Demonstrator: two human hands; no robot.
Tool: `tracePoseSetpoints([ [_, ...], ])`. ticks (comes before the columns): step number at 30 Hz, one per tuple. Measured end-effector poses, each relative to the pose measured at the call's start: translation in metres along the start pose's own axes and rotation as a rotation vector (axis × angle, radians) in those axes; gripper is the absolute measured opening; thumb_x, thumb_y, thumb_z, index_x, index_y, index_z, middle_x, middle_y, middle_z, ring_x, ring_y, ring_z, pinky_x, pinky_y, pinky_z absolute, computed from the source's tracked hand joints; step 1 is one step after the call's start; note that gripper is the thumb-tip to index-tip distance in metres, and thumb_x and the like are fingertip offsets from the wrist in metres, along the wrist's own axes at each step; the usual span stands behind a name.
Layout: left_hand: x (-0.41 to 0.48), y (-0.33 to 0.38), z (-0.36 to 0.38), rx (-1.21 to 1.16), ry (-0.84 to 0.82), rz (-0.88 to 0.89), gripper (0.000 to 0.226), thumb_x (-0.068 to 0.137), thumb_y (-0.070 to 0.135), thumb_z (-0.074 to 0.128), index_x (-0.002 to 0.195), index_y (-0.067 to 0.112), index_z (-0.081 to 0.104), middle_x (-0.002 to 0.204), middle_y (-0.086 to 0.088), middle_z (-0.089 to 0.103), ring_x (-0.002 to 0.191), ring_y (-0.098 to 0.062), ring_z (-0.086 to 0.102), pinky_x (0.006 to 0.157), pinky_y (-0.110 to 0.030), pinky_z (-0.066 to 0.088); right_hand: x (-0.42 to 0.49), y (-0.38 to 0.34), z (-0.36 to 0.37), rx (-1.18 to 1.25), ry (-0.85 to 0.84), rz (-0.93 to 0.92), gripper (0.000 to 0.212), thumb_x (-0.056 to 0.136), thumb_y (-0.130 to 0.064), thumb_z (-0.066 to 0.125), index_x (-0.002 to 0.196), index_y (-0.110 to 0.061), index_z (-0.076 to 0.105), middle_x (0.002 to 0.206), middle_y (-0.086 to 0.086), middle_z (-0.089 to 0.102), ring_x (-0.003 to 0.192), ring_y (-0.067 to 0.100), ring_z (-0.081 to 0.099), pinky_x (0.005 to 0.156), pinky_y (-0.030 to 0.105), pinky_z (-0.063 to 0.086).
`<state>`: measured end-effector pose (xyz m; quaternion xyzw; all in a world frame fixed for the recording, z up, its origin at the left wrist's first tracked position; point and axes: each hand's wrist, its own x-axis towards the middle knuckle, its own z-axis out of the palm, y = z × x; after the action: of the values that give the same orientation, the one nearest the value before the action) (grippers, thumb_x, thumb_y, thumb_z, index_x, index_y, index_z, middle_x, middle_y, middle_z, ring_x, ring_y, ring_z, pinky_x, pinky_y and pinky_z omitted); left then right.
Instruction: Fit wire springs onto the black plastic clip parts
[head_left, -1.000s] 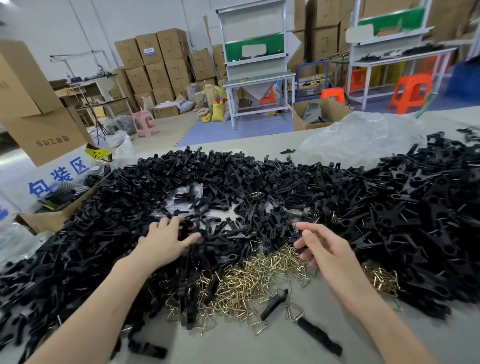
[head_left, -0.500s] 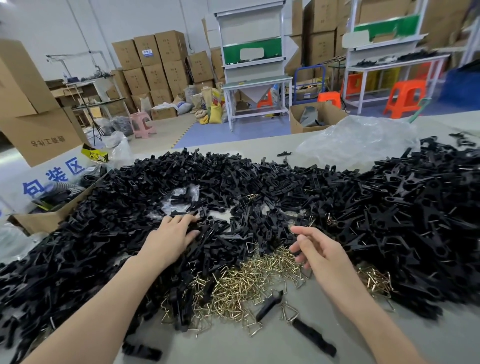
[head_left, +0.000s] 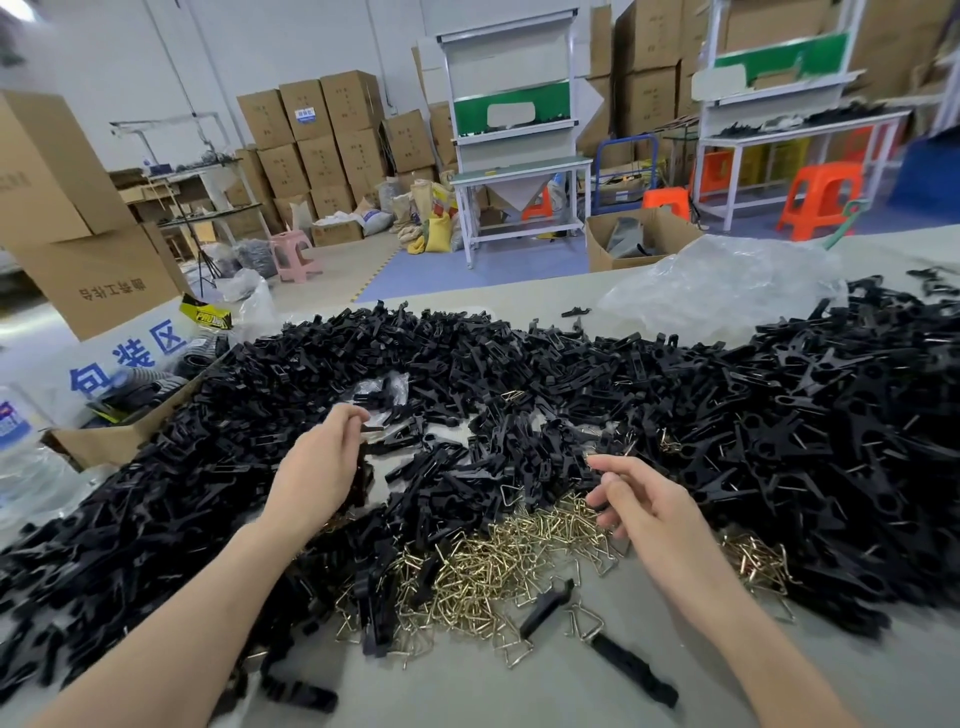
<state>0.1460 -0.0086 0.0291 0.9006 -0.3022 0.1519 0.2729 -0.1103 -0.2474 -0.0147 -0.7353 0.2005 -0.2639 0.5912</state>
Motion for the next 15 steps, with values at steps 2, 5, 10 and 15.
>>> tracePoseSetpoints([
  [2,0.001,0.000,-0.005,-0.055,0.017,-0.010,0.020,0.108,0.031,0.037,0.112,0.028,0.055,0.050,0.006,0.050,0.039,-0.011,0.044,0.043,-0.031,0.032,0.000,0.000,0.000,0.006,-0.001,0.001,0.028,0.105,-0.020,0.052,0.112,-0.043,0.067,0.089,-0.010,0.073,0.073,0.003,0.066,0.066,0.023,0.053],
  [5,0.001,0.003,-0.012,-0.025,0.013,-0.019,0.022,0.108,0.033,0.036,0.116,0.028,0.057,0.062,0.007,0.062,0.041,-0.012,0.051,0.043,-0.030,0.038,-0.001,0.000,-0.001,0.005,0.000,0.002,0.030,0.105,-0.020,0.052,0.110,-0.046,0.067,0.090,-0.009,0.073,0.073,0.004,0.066,0.067,0.024,0.052],
  [10,-0.003,0.006,-0.022,-0.027,0.038,-0.013,0.024,0.108,0.034,0.036,0.117,0.026,0.056,0.069,0.008,0.066,0.055,-0.011,0.061,0.052,-0.033,0.047,-0.002,-0.001,-0.001,0.016,-0.004,0.003,0.034,0.105,-0.020,0.052,0.105,-0.049,0.069,0.090,-0.008,0.073,0.073,0.005,0.065,0.066,0.024,0.052],
  [15,-0.004,0.019,-0.029,0.107,0.098,0.021,0.030,0.108,0.037,0.029,0.119,0.024,0.053,0.058,0.002,0.060,0.049,-0.021,0.056,0.048,-0.035,0.042,-0.003,-0.001,-0.001,0.007,-0.002,0.008,0.030,0.105,-0.019,0.052,0.107,-0.043,0.070,0.089,-0.008,0.073,0.073,0.004,0.064,0.065,0.024,0.053],
])
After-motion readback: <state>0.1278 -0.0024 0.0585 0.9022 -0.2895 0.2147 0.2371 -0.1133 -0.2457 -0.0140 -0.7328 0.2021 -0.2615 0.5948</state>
